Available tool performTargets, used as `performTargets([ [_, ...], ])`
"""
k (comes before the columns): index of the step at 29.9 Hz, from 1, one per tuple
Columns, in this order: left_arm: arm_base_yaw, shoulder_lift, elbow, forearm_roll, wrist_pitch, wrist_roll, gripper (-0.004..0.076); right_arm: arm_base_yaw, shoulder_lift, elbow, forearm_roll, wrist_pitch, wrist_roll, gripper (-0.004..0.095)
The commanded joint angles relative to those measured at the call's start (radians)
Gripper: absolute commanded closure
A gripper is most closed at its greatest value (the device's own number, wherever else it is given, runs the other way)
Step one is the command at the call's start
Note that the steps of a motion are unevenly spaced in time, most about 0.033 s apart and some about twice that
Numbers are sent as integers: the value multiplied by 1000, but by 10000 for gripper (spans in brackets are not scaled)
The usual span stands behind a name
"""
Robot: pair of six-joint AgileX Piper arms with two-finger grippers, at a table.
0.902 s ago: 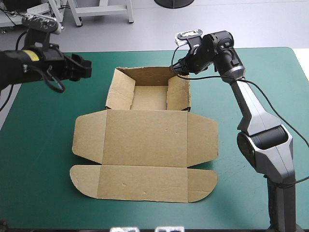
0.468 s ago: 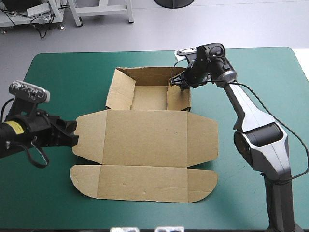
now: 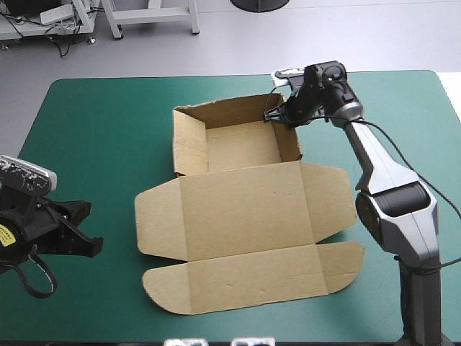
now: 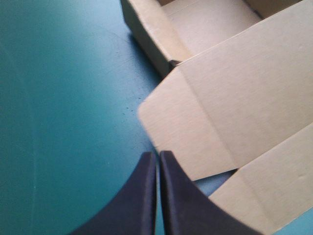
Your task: Fold the box
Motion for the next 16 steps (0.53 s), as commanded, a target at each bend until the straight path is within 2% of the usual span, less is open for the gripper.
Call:
performTargets([
  [1,-5,1,-18,47,31,-1,734,-92,-132,-28,-86,15,-14,913],
  [7,-5,1,-18,63,31,-1,734,-264,-234,14,-224,17,-26,913],
  [12,-5,1,-18,61,31,-1,734,-404,-293,176,-329,17,-46,912],
  [16,-5,1,-18,55,31,-1,734,-455,-294,310,-395,17,-76,899],
])
